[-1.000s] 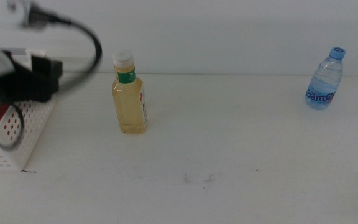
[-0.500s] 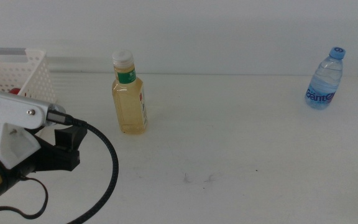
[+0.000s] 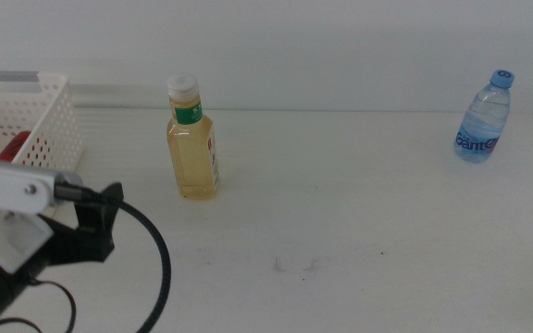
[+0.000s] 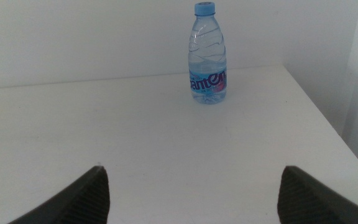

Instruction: Use arms to grab the bottles and put them into the dustbin to the left of the table.

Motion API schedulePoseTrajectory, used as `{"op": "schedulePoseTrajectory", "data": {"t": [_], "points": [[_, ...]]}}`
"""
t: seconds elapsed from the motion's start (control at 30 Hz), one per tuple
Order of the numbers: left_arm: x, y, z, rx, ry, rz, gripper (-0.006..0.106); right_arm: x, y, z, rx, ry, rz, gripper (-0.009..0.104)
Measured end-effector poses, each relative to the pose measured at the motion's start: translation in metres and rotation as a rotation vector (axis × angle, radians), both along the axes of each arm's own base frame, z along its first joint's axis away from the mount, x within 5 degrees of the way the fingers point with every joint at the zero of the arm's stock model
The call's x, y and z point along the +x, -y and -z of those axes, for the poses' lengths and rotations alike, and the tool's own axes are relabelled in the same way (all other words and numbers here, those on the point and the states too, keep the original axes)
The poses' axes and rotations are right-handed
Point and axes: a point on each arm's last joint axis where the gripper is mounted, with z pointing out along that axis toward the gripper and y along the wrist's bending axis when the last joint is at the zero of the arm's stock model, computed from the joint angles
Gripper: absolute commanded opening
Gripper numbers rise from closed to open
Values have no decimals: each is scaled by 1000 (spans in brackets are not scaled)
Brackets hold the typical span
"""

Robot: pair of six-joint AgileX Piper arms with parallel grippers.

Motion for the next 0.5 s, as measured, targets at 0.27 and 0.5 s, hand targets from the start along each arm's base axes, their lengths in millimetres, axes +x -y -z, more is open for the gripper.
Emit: {"op": "schedulePoseTrajectory", "data": {"t": [0.27,0.5], "points": [[15,23,31,15,-17,52,93,0,0,0,0,0,0,88],[46,43,60,-20,-22,44,93,0,0,0,0,0,0,88]]}}
